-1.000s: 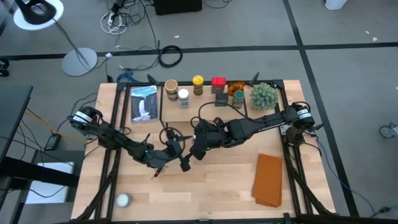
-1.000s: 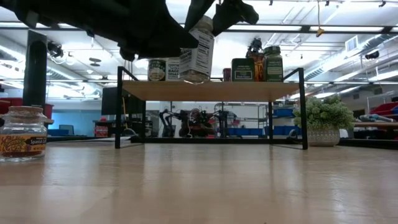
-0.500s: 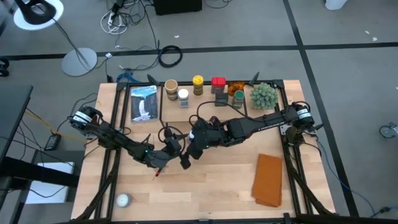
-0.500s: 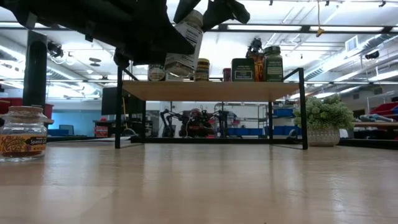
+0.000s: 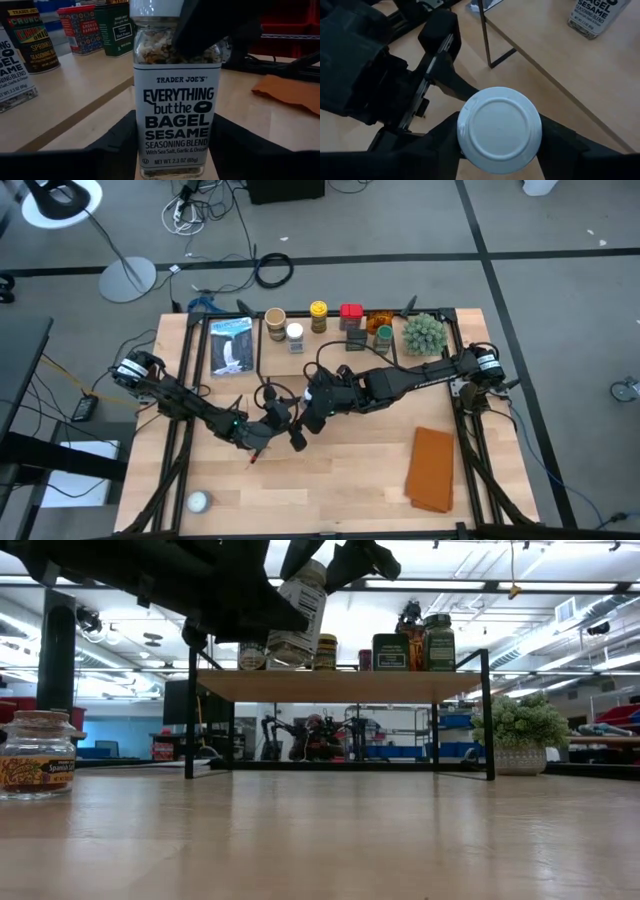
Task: Shelf spices
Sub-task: Put the white seasoning bottle on the shelf
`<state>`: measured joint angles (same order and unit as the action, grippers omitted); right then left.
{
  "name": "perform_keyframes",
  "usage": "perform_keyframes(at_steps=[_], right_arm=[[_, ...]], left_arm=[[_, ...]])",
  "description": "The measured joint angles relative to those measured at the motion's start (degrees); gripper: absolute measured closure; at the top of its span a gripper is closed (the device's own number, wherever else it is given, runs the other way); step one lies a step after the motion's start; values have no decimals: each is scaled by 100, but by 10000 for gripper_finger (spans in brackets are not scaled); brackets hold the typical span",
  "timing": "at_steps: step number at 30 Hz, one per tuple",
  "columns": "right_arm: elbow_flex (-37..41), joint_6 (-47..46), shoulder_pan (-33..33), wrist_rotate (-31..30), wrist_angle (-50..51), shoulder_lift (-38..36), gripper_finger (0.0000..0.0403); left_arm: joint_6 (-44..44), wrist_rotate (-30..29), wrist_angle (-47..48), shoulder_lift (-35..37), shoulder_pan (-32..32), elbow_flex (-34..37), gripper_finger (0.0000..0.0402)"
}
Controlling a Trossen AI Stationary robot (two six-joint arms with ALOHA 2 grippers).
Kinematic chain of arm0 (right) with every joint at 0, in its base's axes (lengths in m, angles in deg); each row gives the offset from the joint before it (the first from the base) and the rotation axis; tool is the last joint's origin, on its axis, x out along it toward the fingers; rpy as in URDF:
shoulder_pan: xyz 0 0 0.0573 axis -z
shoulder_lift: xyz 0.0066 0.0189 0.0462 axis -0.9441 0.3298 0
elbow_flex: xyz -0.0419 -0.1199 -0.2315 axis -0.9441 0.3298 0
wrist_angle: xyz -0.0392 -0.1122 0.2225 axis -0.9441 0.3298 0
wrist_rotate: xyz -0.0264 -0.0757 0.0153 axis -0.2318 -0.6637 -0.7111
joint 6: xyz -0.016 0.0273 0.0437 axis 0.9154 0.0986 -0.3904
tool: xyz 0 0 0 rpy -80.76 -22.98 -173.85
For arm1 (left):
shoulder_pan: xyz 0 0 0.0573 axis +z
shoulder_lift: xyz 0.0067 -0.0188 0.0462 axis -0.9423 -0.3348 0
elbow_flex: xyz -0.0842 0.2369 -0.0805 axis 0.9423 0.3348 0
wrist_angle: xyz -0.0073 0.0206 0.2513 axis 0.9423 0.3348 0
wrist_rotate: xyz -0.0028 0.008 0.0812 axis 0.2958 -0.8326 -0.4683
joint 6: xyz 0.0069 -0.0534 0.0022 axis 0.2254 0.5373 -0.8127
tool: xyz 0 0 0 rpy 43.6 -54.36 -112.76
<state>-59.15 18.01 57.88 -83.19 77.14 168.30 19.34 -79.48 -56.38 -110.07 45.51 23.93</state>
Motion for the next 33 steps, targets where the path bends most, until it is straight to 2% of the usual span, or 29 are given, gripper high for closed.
perform_keyframes(at_steps=[11,24,29,33], right_arm=[[0,329,-2,150,-2,0,153],[0,451,4,209,-15,0,153],[0,236,21,183,-28,0,138],[0,486,26,178,-31,0,121]], left_arm=[[5,49,11,0,-4,0,201],[7,41,2,0,-4,0,200],[7,56,-8,0,-4,0,200],[7,74,-15,0,-2,0,200]])
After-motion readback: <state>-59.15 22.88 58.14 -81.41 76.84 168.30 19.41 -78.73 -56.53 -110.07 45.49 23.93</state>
